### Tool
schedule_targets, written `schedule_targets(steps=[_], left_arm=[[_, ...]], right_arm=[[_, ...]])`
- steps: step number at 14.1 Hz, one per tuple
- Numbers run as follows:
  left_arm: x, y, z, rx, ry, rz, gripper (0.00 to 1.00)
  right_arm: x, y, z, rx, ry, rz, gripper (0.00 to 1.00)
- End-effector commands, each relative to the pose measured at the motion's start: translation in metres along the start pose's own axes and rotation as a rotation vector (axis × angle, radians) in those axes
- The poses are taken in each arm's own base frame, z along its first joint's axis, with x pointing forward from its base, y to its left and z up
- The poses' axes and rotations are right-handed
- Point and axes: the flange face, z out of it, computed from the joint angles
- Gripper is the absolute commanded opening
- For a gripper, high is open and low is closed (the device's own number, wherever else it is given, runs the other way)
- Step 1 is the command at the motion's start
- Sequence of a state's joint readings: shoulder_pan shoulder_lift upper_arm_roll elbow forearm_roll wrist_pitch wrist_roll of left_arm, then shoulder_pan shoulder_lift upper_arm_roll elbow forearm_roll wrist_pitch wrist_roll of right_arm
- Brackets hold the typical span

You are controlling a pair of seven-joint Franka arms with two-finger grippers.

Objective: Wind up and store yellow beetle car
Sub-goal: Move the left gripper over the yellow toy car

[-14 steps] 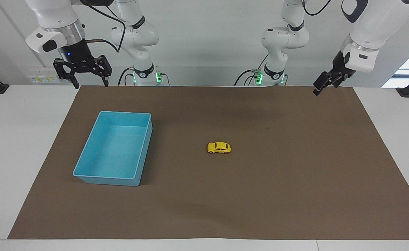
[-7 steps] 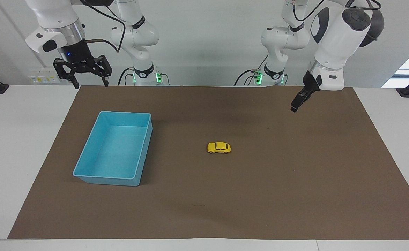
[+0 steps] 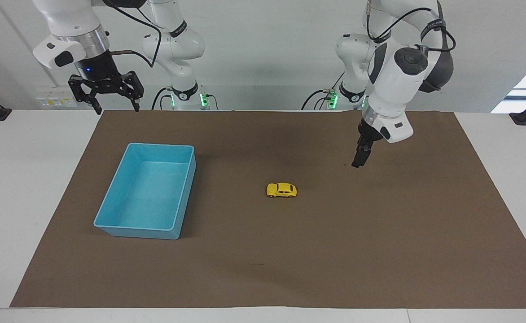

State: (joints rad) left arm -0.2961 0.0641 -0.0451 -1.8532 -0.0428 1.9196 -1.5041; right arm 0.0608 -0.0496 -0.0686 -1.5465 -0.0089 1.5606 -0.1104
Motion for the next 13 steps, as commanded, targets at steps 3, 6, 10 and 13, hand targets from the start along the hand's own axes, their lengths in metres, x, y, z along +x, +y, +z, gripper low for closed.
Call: schedule_targets(steps=[3,6,10,13], left_arm=[[-0.052,0.027,0.046,-0.047,-0.015,-0.268,1.0],[-0.08,0.039,0.07,-0.061,-0.022,-0.365,1.0],[-0.106,0.043,0.091,-0.048,-0.03,-0.451,1.0],[-0.113,0.047,0.086,-0.066,-0.059,-0.483,1.0]], right_arm=[[-0.004,0.0,-0.003,0.017,0.004,0.02,1.0],[-0.004,0.001,-0.003,0.017,0.004,0.021,1.0],[-0.004,0.0,-0.004,0.017,0.005,0.02,1.0],[-0.004,0.0,-0.003,0.017,0.002,0.02,1.0]])
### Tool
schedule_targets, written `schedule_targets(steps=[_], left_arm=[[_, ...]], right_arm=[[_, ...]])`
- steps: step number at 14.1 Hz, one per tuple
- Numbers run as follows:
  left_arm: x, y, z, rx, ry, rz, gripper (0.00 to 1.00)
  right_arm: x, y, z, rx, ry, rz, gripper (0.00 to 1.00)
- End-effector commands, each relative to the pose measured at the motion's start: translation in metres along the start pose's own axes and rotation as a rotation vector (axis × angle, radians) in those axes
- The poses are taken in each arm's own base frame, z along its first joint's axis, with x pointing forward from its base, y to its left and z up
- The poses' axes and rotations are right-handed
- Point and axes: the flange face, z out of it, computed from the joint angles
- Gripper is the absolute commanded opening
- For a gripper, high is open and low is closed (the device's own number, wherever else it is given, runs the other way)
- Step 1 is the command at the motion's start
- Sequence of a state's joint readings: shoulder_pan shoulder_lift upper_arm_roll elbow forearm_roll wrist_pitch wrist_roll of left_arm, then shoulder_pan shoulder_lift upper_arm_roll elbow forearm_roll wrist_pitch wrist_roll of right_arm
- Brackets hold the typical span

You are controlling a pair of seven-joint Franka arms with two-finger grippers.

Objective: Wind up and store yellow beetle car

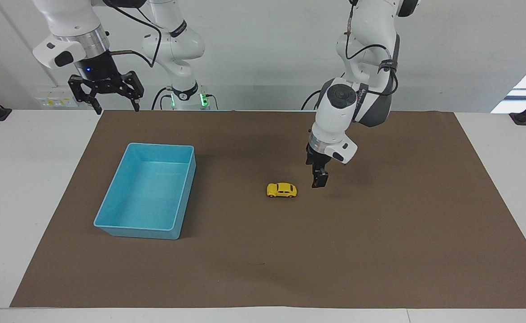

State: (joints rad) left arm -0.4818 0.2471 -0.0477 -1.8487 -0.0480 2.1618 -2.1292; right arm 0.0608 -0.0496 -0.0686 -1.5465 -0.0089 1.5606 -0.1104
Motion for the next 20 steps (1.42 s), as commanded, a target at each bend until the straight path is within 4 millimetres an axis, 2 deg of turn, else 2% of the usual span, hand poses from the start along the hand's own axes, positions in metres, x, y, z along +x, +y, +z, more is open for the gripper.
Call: schedule_targets(steps=[1,3,6,7,9,10,11,12,14,15,20], left_arm=[[-0.008,0.007,-0.004,-0.014,-0.041,-0.039,1.0],[-0.014,0.014,-0.008,-0.017,-0.063,-0.055,1.0],[-0.019,0.011,-0.004,-0.011,-0.062,-0.063,1.0],[-0.037,0.006,0.011,0.001,-0.051,-0.061,1.0],[-0.048,0.005,0.021,0.014,-0.048,-0.063,1.0],[-0.058,-0.001,0.046,0.042,-0.016,-0.078,1.0],[-0.078,-0.009,0.053,0.049,-0.017,-0.066,1.0],[-0.084,-0.013,0.056,0.047,-0.019,-0.067,1.0],[-0.083,-0.011,0.067,0.054,-0.01,-0.085,1.0],[-0.085,-0.012,0.08,0.058,-0.005,-0.091,1.0],[-0.084,-0.014,0.083,0.055,-0.001,-0.091,1.0]], right_arm=[[-0.004,0.0,-0.003,0.017,0.004,0.02,1.0],[-0.003,0.0,-0.003,0.017,0.005,0.02,1.0],[-0.004,0.0,-0.004,0.017,0.005,0.02,1.0],[-0.004,0.001,-0.003,0.015,0.004,0.021,1.0],[-0.004,0.0,-0.003,0.017,0.002,0.02,1.0],[-0.004,0.0,-0.004,0.017,0.005,0.02,1.0],[-0.004,0.0,-0.004,0.017,0.005,0.018,1.0],[-0.004,0.0,-0.004,0.017,0.005,0.018,1.0],[-0.003,0.0,-0.003,0.017,0.004,0.02,1.0],[-0.003,0.0,-0.003,0.017,0.002,0.018,1.0],[-0.004,0.0,-0.004,0.017,0.005,0.018,1.0]])
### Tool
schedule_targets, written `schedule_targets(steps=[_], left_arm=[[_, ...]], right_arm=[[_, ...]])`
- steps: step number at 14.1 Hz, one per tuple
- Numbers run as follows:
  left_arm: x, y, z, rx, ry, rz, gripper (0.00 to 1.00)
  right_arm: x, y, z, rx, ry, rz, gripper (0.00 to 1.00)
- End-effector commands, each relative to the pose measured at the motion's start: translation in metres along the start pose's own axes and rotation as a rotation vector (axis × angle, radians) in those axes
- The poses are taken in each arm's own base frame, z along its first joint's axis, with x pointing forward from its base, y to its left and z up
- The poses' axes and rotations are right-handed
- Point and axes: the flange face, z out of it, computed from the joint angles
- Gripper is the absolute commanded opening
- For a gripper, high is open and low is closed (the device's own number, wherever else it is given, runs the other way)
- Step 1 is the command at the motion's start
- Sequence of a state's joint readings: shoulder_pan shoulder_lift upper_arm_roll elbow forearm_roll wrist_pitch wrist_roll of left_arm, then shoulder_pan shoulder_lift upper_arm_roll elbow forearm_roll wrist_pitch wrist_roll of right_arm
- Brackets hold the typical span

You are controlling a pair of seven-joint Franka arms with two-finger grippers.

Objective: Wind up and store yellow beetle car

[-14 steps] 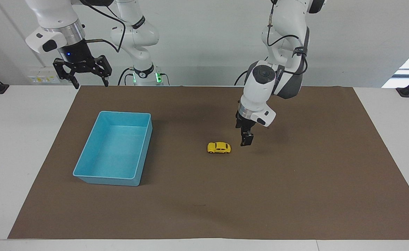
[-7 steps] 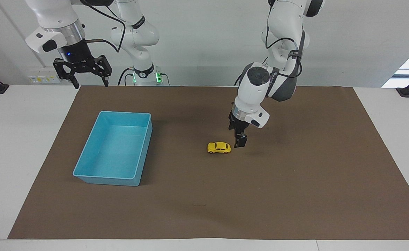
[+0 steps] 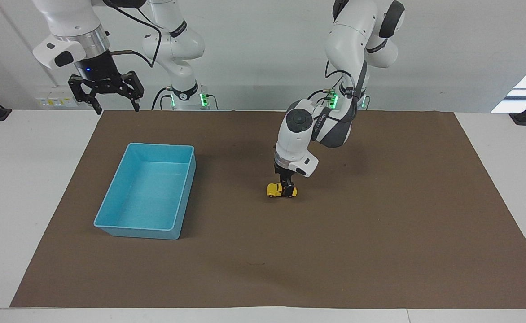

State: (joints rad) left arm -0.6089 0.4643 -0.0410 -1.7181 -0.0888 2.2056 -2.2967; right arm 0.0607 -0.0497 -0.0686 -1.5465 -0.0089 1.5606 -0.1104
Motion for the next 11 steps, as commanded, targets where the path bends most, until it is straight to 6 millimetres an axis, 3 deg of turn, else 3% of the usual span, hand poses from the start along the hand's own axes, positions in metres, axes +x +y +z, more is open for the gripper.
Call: schedule_targets(steps=[1,3,8,9,11], left_arm=[[-0.0027,0.0029,-0.0003,-0.017,-0.004,-0.014,1.0],[-0.0012,0.0045,-0.0002,-0.019,-0.006,-0.017,0.83],[-0.0006,0.0059,0.0025,-0.024,-0.008,-0.018,0.79],[0.0,0.0067,0.0022,-0.024,-0.01,-0.021,0.74],[0.0011,0.0072,0.0028,-0.024,-0.009,-0.022,0.47]], right_arm=[[-0.0039,0.0004,-0.0035,0.017,0.005,0.019,1.0],[-0.0033,-0.0004,-0.0027,0.017,0.004,0.018,1.0],[-0.0035,-0.0002,-0.0026,0.015,0.002,0.018,1.0],[-0.0039,0.0004,-0.0035,0.017,0.005,0.019,1.0],[-0.004,0.0004,-0.0034,0.017,0.004,0.019,1.0]])
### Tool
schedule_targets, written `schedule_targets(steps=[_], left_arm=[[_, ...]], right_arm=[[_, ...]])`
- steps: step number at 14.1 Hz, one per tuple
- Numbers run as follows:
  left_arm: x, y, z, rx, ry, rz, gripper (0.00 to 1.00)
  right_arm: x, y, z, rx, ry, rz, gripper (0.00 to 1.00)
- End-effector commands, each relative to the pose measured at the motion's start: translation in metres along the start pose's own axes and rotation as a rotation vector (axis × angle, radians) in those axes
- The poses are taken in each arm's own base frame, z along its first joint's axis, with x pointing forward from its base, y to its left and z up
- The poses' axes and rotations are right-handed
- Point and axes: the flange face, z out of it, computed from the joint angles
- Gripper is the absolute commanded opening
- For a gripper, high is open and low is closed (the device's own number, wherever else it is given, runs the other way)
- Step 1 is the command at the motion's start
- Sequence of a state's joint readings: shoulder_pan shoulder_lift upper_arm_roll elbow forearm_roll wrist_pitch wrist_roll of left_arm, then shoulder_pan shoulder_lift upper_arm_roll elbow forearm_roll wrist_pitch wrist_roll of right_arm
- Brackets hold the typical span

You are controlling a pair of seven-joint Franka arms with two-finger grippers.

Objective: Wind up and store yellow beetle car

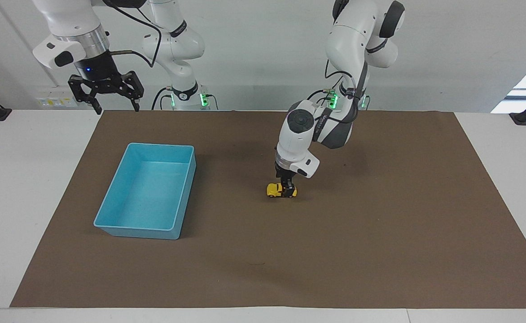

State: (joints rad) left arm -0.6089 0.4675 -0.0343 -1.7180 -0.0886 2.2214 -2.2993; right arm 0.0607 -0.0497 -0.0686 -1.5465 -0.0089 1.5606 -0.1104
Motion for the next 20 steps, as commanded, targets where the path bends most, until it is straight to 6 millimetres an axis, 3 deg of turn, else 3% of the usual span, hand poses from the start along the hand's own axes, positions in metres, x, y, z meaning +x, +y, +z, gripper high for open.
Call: schedule_targets(steps=[1,3,8,20], left_arm=[[0.001,0.004,0.003,-0.01,0.0,-0.016,0.33],[0.003,0.005,0.003,-0.019,0.017,0.006,0.01],[0.009,0.008,0.007,-0.026,0.024,0.051,0.0],[0.069,0.049,0.016,-0.003,0.049,-0.005,0.0]], right_arm=[[-0.003,0.0,-0.003,0.017,0.004,0.018,1.0],[-0.003,0.0,-0.003,0.017,0.004,0.019,1.0],[-0.003,0.0,-0.003,0.017,0.004,0.019,1.0],[-0.003,0.0,-0.003,0.017,0.004,0.019,1.0]])
